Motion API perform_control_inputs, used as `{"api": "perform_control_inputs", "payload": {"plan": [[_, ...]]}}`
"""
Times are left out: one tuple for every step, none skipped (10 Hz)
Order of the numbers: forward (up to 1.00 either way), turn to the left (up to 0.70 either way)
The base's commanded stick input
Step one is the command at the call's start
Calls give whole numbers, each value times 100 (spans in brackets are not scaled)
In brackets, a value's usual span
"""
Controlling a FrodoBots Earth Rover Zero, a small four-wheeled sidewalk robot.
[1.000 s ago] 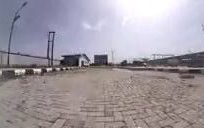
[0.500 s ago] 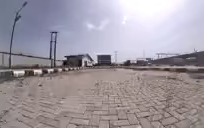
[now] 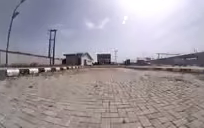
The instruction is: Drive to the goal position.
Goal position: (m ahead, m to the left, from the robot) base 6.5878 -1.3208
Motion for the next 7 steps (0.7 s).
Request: {"api": "perform_control_inputs", "payload": {"plan": [[100,0],[100,0],[100,0],[100,0],[100,0],[100,0],[100,0]]}}
